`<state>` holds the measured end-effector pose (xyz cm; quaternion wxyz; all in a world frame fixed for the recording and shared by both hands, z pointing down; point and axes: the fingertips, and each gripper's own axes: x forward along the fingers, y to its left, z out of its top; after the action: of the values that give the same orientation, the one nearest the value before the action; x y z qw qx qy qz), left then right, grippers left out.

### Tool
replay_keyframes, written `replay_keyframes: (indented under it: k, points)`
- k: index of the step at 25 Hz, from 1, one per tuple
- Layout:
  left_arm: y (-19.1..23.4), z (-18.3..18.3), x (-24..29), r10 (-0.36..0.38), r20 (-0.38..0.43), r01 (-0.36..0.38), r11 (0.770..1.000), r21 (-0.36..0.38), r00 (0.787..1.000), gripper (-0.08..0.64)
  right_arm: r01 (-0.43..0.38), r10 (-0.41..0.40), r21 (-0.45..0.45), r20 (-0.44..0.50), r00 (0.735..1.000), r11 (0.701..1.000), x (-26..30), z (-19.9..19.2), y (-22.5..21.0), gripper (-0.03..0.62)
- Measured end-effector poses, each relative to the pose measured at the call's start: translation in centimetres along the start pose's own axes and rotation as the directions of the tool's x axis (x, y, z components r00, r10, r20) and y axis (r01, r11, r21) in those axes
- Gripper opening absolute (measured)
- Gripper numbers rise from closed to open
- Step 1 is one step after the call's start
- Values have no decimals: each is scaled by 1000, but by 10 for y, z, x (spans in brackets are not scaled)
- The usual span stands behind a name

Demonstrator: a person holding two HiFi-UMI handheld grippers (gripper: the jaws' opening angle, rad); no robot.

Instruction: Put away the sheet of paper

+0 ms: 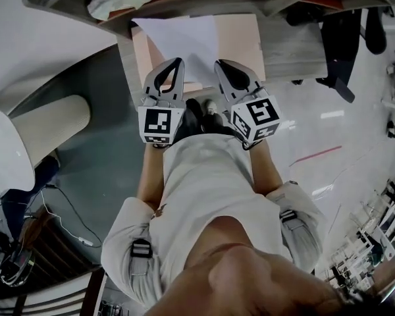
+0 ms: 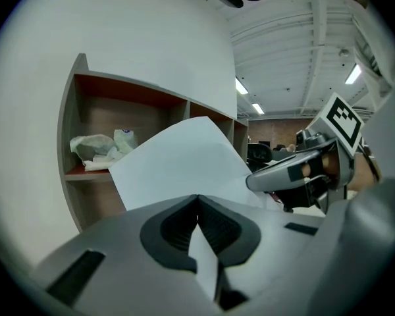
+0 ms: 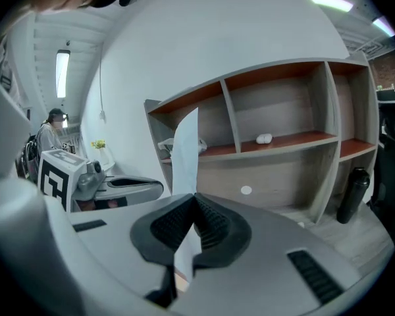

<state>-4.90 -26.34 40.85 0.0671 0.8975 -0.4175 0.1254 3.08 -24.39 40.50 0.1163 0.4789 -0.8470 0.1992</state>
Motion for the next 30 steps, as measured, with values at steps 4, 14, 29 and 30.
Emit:
replay_keyframes:
  k: [4, 14, 29, 30]
  points:
    - [0, -19, 14, -42, -12, 42, 999, -10, 999, 17, 27, -26, 20, -26, 999, 999, 13, -19, -6, 20]
    - [1, -62, 38, -143, -82, 141, 990, -26, 986, 17, 135, -128, 64, -113, 985, 989, 33, -65, -29, 20]
    - [-1, -114, 81, -134, -161, 126, 990, -57, 978, 17, 175, -157, 66, -219, 963, 982, 47, -105, -87, 20]
    - [-2, -115, 83, -132, -168, 123, 991, -60, 977, 17, 177, -157, 67, -227, 961, 982, 47, -108, -91, 20]
